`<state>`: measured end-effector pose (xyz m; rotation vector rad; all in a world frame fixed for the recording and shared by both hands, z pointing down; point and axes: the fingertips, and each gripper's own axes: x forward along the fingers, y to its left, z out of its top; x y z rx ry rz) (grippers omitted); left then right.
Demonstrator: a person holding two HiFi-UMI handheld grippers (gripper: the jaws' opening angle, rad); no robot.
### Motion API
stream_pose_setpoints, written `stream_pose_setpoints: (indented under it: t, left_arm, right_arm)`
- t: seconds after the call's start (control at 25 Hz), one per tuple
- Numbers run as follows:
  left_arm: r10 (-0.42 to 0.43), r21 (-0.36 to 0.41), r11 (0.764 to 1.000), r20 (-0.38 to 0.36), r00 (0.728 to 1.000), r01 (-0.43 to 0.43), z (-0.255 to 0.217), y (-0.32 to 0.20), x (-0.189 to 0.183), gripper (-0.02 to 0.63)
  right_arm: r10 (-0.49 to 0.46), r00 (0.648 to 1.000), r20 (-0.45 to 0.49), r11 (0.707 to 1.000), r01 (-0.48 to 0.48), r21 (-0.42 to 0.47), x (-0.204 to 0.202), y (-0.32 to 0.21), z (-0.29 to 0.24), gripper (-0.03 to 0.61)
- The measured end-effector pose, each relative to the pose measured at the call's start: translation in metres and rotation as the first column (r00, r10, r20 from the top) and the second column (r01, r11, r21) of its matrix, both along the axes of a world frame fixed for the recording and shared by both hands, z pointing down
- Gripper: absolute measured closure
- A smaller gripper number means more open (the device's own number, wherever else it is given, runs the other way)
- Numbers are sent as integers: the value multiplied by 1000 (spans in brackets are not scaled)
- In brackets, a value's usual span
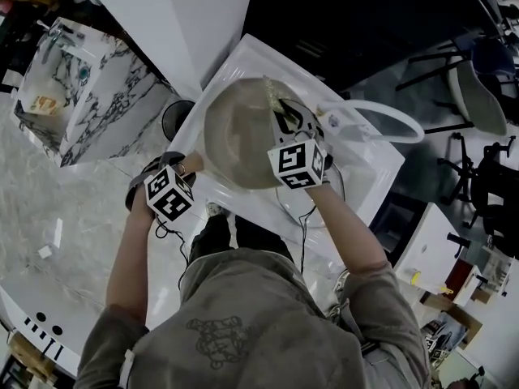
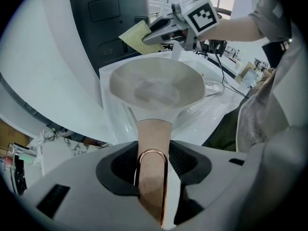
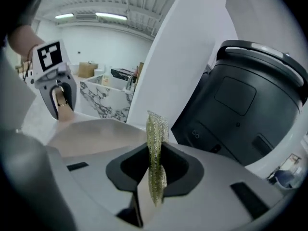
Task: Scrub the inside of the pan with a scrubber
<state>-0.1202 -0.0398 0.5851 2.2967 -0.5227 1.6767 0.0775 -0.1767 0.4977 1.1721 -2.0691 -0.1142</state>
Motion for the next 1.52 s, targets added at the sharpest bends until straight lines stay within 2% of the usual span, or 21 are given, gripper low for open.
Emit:
stream_pose_setpoints:
  t: [0.24, 0.6, 0.72, 0.84, 1.0, 1.08, 1.2, 1.36, 1.52]
  left_arm:
    - [-3, 5, 1000, -2, 1000, 3, 0, 0, 0, 413]
    - [-5, 5, 1000, -11, 1000, 5, 1, 0, 0, 413]
    - [-5, 4, 1000, -12, 1000, 5, 0, 0, 0, 413]
    - [-6, 5, 1000, -11, 1000, 6, 0, -1, 0, 413]
    - [-6, 5, 1000, -10, 1000, 6, 0, -1, 0, 413]
    - [-6, 7, 1000, -9, 1000, 6, 0, -1, 0, 413]
    - [-7, 9, 1000, -7, 1000, 7, 0, -1, -1, 413]
    - [-8, 16, 1000, -8, 1000, 8, 1, 0, -1, 413]
    - [-10, 17, 1000, -9, 1000, 10, 1, 1, -1, 413]
  right_arm:
    - [32, 985, -168, 999, -25, 43, 4, -26, 37, 505]
    - [-88, 938, -335, 996, 86, -20, -12, -22, 88, 500]
    - [-114, 929, -352, 993, 92, -79, -13, -18, 104, 499]
    - [-172, 933, -316, 970, 104, -222, -19, -3, 126, 499]
    - [-216, 959, -185, 894, 118, -433, -33, 33, 151, 500]
    - [-209, 970, -122, 862, 124, -491, -37, 46, 152, 500]
    - [-250, 965, -76, 806, 164, -569, -38, 68, 148, 500]
    - [-367, 929, -32, 681, 245, -690, -37, 109, 140, 500]
    - [-377, 922, 90, 536, 297, -790, -39, 147, 130, 500]
